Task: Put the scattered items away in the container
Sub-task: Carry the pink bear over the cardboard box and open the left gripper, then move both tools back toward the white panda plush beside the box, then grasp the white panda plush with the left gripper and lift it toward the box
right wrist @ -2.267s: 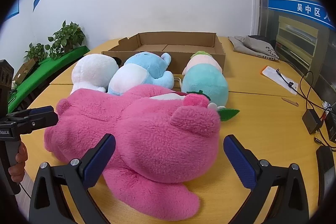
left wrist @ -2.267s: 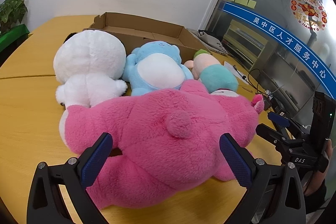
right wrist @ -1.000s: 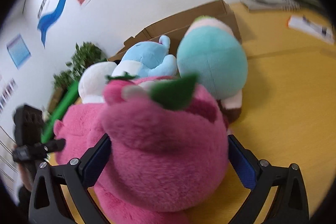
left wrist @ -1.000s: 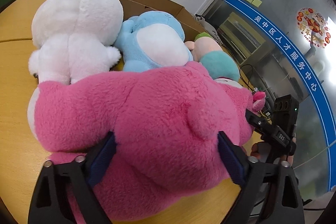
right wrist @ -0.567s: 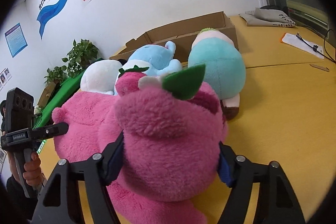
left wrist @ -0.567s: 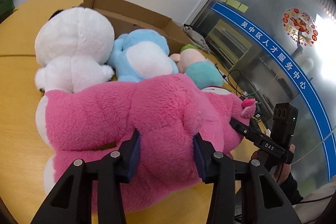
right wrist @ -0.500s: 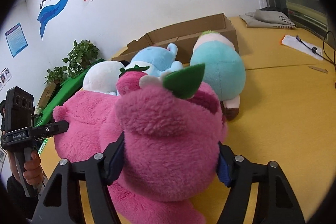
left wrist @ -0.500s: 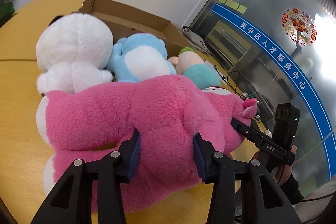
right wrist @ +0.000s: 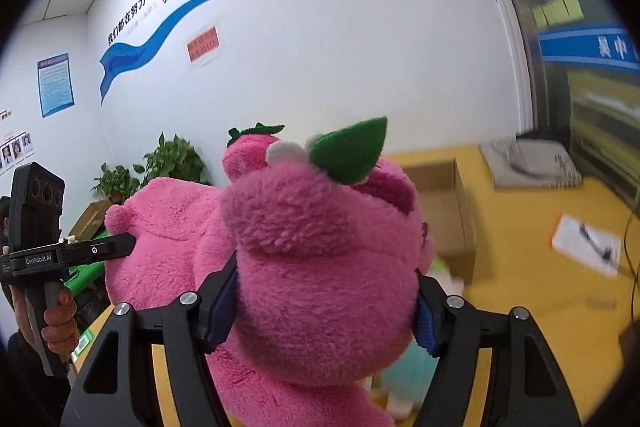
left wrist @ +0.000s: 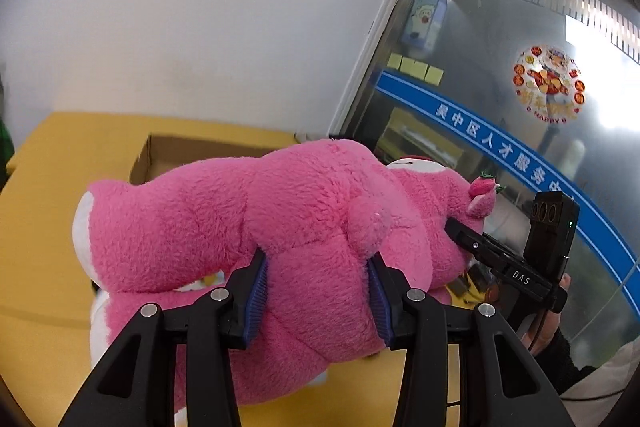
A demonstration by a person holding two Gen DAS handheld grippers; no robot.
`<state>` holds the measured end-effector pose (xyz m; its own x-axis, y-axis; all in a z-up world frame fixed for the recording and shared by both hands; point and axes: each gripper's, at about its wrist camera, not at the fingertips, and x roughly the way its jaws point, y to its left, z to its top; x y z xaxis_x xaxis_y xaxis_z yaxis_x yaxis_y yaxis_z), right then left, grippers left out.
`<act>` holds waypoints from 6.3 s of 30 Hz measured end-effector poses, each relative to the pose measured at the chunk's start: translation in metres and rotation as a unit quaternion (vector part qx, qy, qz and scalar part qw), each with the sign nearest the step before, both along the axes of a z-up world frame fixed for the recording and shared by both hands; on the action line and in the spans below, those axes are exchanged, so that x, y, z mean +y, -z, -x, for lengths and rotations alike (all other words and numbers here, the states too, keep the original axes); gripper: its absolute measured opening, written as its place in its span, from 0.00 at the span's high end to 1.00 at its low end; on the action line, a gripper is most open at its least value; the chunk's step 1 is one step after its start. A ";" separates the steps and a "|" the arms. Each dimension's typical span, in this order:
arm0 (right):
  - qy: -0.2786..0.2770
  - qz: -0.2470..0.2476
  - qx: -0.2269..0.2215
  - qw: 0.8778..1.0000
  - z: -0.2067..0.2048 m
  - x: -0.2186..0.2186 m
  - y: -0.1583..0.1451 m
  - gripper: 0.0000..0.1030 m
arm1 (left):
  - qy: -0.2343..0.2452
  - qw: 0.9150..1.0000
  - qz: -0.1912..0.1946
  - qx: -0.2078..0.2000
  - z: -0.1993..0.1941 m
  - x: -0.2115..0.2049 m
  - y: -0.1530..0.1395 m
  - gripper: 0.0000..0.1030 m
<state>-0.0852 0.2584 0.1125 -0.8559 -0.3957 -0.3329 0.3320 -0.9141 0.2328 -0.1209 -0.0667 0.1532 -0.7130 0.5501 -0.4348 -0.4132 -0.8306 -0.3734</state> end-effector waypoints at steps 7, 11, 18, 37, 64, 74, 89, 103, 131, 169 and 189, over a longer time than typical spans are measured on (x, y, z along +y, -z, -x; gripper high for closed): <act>0.006 0.014 0.038 0.999 0.129 0.002 -0.059 0.32 | -0.015 0.999 0.028 0.031 0.141 -0.005 -0.050 0.54; 0.026 0.040 0.034 0.998 0.205 0.010 -0.057 0.32 | -0.014 0.999 0.030 0.010 0.234 -0.004 -0.044 0.54; 0.115 0.093 -0.037 0.988 0.329 0.035 0.024 0.32 | -0.003 0.995 0.054 -0.082 0.377 0.022 0.055 0.60; 0.142 -0.023 -0.207 0.968 0.352 0.054 0.086 0.13 | -0.009 0.971 0.190 -0.143 0.364 0.032 0.114 0.12; 0.049 -0.124 -0.172 0.976 0.163 0.037 0.069 0.06 | -0.043 0.966 0.183 -0.180 0.176 -0.077 0.139 0.17; 0.091 -0.100 -0.083 0.987 0.050 -0.004 0.028 0.00 | -0.126 0.982 0.132 -0.046 0.036 -0.047 0.076 0.00; 0.094 -0.134 -0.080 0.983 0.011 -0.034 0.032 0.00 | -0.100 0.987 0.119 -0.048 0.002 0.002 0.088 0.00; 0.091 -0.130 -0.089 0.983 0.015 -0.030 0.037 0.00 | -0.107 0.985 0.121 -0.055 0.011 0.002 0.093 0.00; -0.076 -0.137 -0.134 0.978 0.017 -0.159 0.087 0.00 | -0.153 0.972 0.072 -0.160 0.042 -0.118 0.170 0.00; -0.096 -0.045 -0.118 0.987 0.041 -0.232 0.079 0.38 | 0.006 0.997 0.070 -0.040 0.086 -0.094 0.077 0.33; -0.004 -0.017 -0.222 0.975 0.243 -0.237 0.123 0.38 | 0.064 0.982 0.098 -0.145 0.325 -0.087 0.163 0.31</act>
<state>-0.3285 0.0218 -0.0103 -0.6208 -0.3842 -0.6834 0.2134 -0.9216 0.3242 -0.4463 -0.1538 -0.0100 -0.4741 0.5119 -0.7164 -0.4181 -0.8469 -0.3285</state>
